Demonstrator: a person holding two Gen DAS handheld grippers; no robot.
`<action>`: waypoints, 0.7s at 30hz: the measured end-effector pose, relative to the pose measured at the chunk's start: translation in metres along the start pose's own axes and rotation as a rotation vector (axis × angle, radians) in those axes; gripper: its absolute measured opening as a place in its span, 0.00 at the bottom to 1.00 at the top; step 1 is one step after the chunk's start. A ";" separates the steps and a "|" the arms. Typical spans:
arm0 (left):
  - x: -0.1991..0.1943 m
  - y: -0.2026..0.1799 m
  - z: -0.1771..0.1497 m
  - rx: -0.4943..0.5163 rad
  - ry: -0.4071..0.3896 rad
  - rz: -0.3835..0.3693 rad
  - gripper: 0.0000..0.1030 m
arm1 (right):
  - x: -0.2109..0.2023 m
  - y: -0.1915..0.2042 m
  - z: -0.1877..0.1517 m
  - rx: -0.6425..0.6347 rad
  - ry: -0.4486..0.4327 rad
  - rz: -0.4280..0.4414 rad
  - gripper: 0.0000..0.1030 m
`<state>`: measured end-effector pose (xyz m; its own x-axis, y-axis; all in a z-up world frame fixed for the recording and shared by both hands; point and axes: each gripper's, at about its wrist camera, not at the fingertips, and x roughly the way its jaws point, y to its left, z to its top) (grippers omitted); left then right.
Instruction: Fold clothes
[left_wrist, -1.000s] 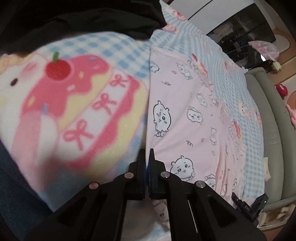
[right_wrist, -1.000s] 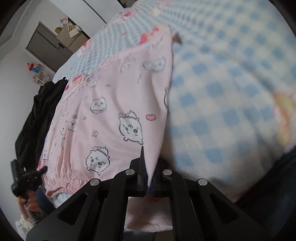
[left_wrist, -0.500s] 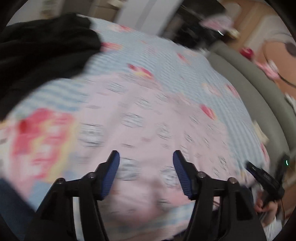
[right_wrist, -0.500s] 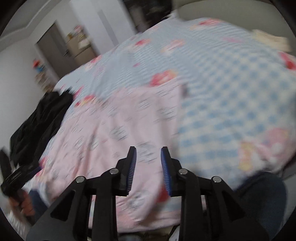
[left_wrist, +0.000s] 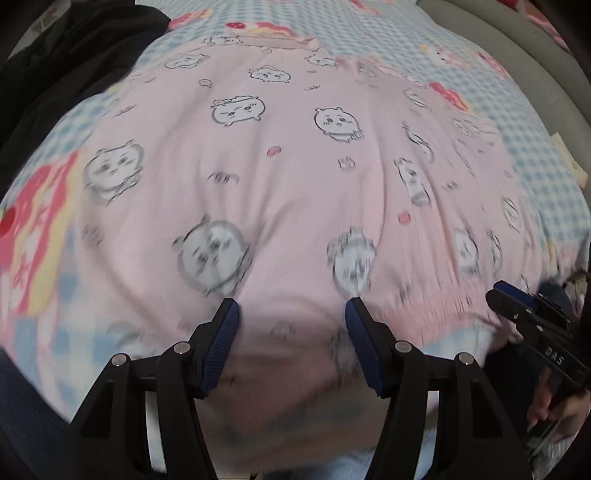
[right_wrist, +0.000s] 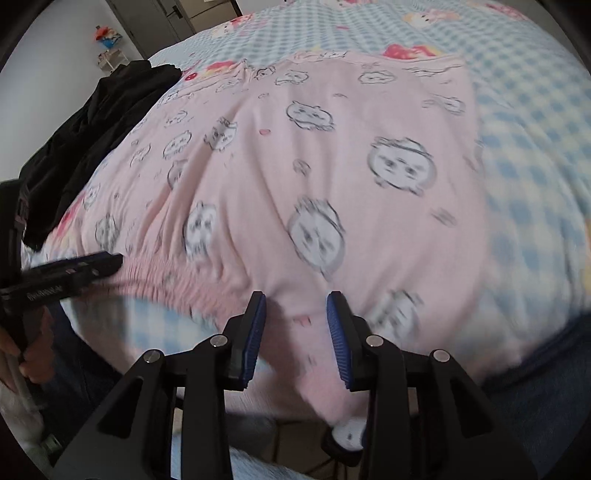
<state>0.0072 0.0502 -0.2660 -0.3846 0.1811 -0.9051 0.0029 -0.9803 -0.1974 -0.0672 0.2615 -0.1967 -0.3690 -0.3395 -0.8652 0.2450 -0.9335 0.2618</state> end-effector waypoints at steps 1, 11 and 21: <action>-0.003 0.000 0.000 -0.002 -0.008 -0.005 0.54 | -0.005 -0.002 -0.003 0.007 -0.006 0.003 0.33; -0.007 0.024 -0.016 -0.063 0.026 -0.011 0.47 | -0.013 0.010 0.007 -0.036 -0.001 -0.107 0.34; -0.025 0.036 -0.038 -0.088 -0.019 -0.051 0.43 | -0.021 0.010 -0.009 -0.032 -0.002 -0.114 0.37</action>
<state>0.0524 0.0136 -0.2644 -0.4035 0.2282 -0.8861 0.0635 -0.9591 -0.2760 -0.0490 0.2605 -0.1792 -0.3980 -0.2315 -0.8877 0.2295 -0.9620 0.1479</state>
